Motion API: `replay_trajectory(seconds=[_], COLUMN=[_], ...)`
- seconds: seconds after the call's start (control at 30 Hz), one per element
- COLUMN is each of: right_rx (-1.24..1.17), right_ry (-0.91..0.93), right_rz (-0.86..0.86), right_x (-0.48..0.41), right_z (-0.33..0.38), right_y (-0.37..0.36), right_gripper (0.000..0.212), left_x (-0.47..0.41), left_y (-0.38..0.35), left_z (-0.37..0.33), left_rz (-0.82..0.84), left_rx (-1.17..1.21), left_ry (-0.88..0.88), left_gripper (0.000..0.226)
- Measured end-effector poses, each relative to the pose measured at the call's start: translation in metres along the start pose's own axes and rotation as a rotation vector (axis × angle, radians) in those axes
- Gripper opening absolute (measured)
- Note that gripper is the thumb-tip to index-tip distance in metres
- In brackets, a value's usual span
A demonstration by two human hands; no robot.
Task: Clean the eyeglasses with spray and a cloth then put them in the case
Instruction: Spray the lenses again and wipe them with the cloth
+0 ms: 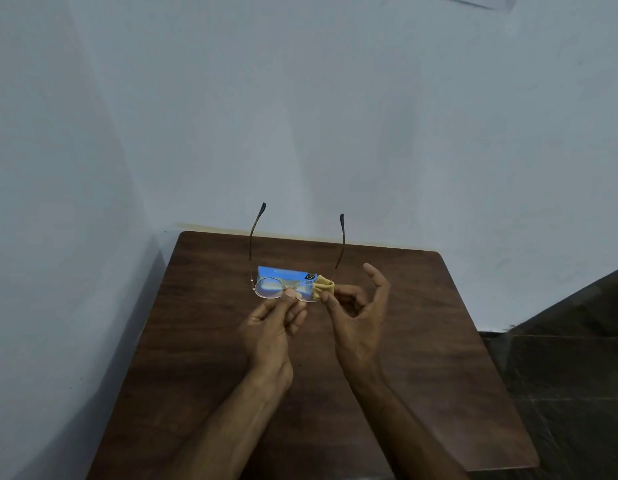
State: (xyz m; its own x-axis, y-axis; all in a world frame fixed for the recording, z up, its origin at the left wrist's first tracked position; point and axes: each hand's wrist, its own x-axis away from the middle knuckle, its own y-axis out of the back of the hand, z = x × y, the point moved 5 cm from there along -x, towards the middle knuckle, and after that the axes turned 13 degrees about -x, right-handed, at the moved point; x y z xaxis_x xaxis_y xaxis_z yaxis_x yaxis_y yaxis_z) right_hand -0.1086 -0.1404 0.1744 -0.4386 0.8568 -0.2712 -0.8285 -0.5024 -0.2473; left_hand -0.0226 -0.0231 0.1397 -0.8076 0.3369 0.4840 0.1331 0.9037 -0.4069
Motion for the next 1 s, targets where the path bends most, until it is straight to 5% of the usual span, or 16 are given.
replay_trajectory(seconds=[1.0], right_rx=[0.004], right_ry=[0.084], right_rz=[-0.014], right_x=[-0.1], right_z=[0.071], right_y=[0.023], right_gripper=[0.079], left_x=[0.004], left_y=[-0.043], left_z=[0.02], left_rz=[-0.046], left_rx=[-0.078], left_ry=[-0.083], left_gripper=[0.012])
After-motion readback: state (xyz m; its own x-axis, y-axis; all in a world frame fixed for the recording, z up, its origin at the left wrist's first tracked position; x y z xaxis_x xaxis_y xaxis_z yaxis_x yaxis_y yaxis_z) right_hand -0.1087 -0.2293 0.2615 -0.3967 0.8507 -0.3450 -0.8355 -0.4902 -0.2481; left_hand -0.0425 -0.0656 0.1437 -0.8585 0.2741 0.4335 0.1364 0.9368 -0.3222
